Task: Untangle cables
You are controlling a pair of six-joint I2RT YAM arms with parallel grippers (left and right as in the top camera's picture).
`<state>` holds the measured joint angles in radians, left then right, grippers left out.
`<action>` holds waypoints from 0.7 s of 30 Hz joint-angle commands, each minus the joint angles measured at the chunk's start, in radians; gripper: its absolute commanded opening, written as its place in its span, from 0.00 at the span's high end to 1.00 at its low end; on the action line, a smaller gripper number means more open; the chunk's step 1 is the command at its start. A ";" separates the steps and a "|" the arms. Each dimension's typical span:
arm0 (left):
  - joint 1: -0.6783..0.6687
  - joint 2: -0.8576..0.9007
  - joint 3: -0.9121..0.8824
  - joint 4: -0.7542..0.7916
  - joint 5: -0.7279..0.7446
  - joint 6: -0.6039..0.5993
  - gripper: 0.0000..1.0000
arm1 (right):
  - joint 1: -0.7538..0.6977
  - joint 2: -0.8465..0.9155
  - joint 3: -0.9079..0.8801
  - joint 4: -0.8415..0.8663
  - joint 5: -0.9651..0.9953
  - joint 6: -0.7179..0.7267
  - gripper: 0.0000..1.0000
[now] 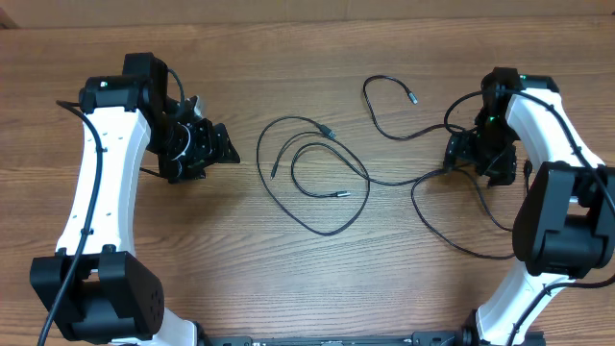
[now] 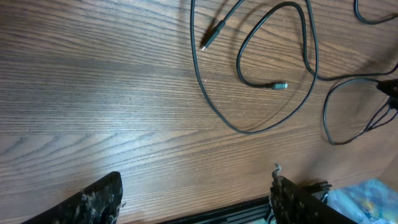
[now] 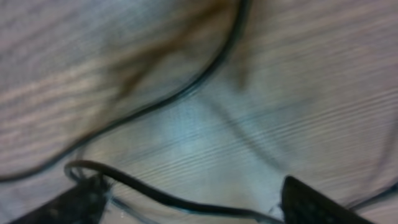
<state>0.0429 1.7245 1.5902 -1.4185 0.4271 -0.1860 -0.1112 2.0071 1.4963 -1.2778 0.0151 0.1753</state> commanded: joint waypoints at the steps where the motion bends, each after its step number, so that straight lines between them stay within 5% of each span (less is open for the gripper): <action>1: 0.003 0.001 0.003 -0.005 0.008 0.030 0.24 | -0.004 -0.014 -0.039 0.042 0.003 -0.025 0.21; 6: 0.003 0.001 0.003 -0.005 0.008 0.030 0.24 | -0.005 -0.014 -0.049 0.058 0.048 -0.024 0.66; 12: 0.003 0.001 0.003 -0.005 0.008 0.029 0.24 | -0.034 -0.014 -0.049 0.050 0.072 -0.023 0.92; 21: 0.003 0.001 0.003 -0.006 0.008 0.029 0.24 | -0.168 -0.015 -0.011 0.061 0.138 0.066 0.96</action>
<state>0.0429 1.7245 1.5902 -1.4220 0.4271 -0.1795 -0.2279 2.0071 1.4525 -1.2194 0.0925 0.1822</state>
